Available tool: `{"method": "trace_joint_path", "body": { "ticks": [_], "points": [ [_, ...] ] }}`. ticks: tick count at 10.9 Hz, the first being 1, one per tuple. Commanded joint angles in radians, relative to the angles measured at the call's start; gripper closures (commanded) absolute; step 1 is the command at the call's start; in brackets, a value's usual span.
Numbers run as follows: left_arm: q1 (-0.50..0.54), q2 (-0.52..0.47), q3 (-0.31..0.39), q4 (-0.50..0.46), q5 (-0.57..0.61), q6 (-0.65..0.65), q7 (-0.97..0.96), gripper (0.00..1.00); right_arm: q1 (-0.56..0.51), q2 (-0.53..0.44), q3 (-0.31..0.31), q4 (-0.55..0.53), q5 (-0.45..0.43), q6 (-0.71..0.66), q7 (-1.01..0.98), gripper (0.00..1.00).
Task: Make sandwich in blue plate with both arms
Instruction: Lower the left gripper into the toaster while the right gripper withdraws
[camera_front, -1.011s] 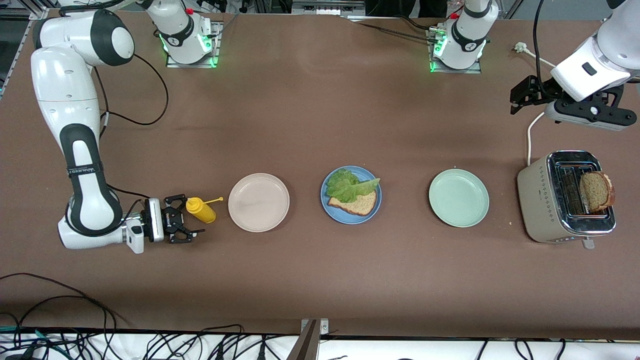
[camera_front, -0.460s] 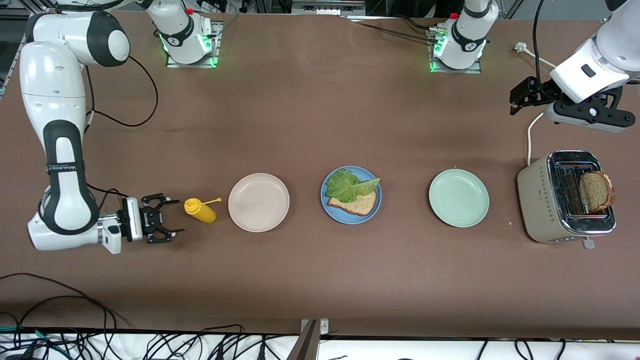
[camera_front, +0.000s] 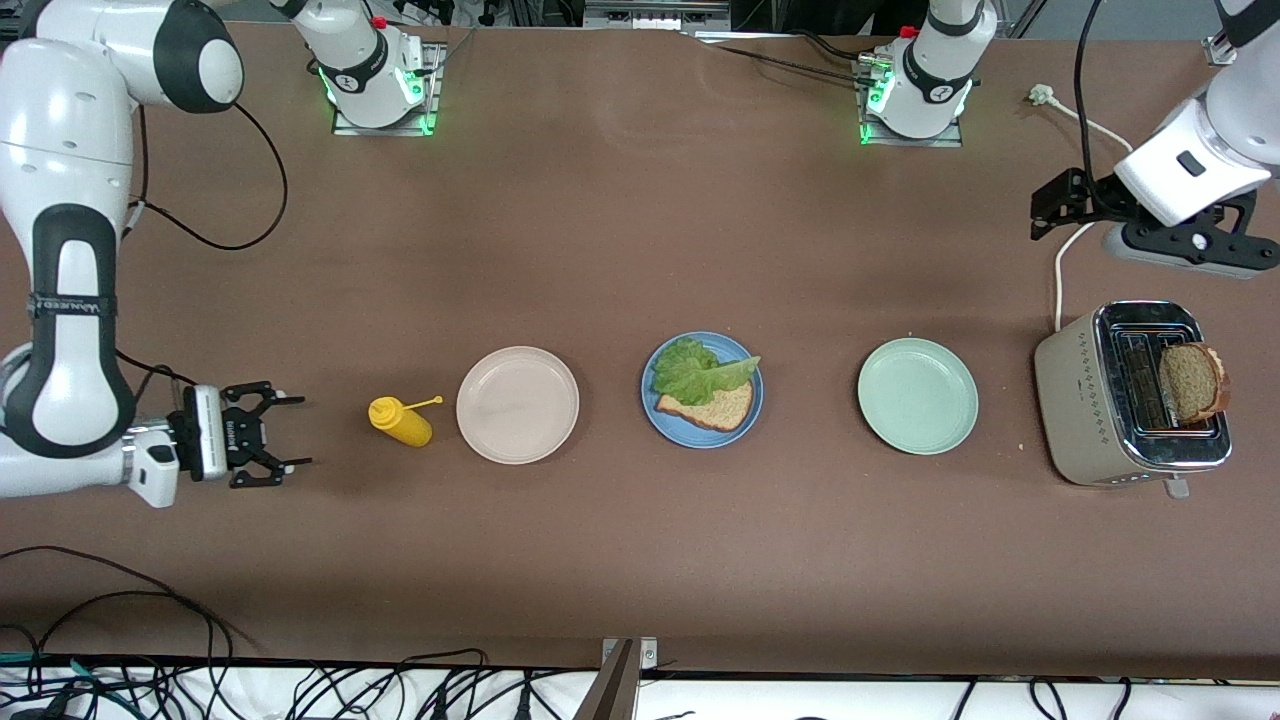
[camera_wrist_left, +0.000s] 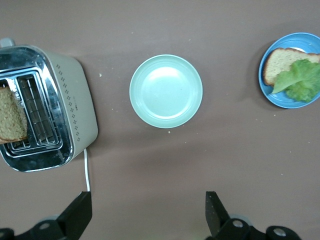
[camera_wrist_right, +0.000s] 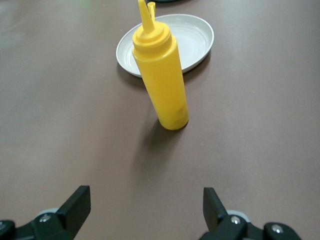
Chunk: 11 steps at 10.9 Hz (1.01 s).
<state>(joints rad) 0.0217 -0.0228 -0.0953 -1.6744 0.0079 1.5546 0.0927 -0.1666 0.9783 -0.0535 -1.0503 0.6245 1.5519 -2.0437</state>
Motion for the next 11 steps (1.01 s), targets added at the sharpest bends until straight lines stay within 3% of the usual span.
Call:
{"method": "trace_joint_path", "body": {
  "ticks": [1,6,11],
  "points": [
    [0.064,0.041,-0.003,0.009,0.021,-0.001,0.007,0.00,0.012,-0.123,-0.006,-0.065,-0.098,-0.003,0.167,0.00],
    [0.231,0.153,-0.001,0.013,0.040,0.004,0.012,0.00,0.071,-0.298,-0.005,-0.154,-0.242,0.014,0.529,0.00],
    [0.366,0.404,0.000,0.169,0.112,0.012,0.171,0.00,0.098,-0.467,-0.002,-0.316,-0.310,0.086,0.849,0.00]
  ]
}}
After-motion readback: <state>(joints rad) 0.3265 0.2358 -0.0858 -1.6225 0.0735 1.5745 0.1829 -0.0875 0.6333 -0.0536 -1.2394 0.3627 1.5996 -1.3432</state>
